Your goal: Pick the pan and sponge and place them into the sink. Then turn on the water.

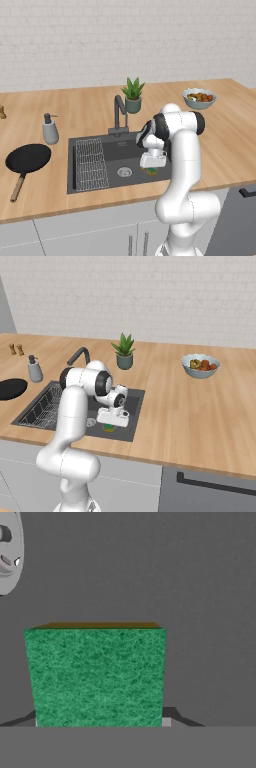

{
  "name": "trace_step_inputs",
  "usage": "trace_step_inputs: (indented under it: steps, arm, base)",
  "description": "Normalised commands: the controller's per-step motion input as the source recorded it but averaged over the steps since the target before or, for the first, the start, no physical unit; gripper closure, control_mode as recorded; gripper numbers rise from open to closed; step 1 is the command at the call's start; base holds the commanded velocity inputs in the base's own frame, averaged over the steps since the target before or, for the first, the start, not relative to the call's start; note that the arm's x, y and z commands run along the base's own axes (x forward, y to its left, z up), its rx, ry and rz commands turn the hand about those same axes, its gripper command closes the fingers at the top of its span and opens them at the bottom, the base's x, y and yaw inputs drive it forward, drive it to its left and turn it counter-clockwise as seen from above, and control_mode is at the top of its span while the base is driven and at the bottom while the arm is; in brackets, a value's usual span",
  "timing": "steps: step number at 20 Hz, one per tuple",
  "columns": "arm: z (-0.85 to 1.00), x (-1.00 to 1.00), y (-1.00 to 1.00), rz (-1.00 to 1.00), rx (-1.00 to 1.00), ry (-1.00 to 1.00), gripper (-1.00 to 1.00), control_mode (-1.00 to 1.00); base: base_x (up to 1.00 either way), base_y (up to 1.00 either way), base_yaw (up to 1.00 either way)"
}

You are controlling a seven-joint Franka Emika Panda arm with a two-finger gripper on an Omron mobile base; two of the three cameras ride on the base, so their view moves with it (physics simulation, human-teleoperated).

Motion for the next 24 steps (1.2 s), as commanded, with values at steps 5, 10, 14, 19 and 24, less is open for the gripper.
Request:
trace_step_inputs:
  steps: [5, 10, 14, 19, 24]
  arm:
    - [-0.1, -0.04, 0.0, 0.0, 0.0, 0.0, -1.0, -1.0]
    - [0.27, -0.31, 0.0, 0.0, 0.0, -0.04, -1.0, -1.0]
    - [0.91, -0.59, 0.0, 0.0, 0.01, -0.13, -1.0, -1.0]
    - [1.0, -0.93, 0.05, -0.01, 0.02, -0.17, -1.0, -1.0]
    - [1.0, -1.0, 0.2, 0.0, 0.02, -0.17, -1.0, -1.0]
  base:
    - [0.0, 0.0, 0.0]
    - [0.0, 0.0, 0.0]
    - [0.0, 0.0, 0.0]
    - [0.0, 0.0, 0.0]
    - [0.0, 0.0, 0.0]
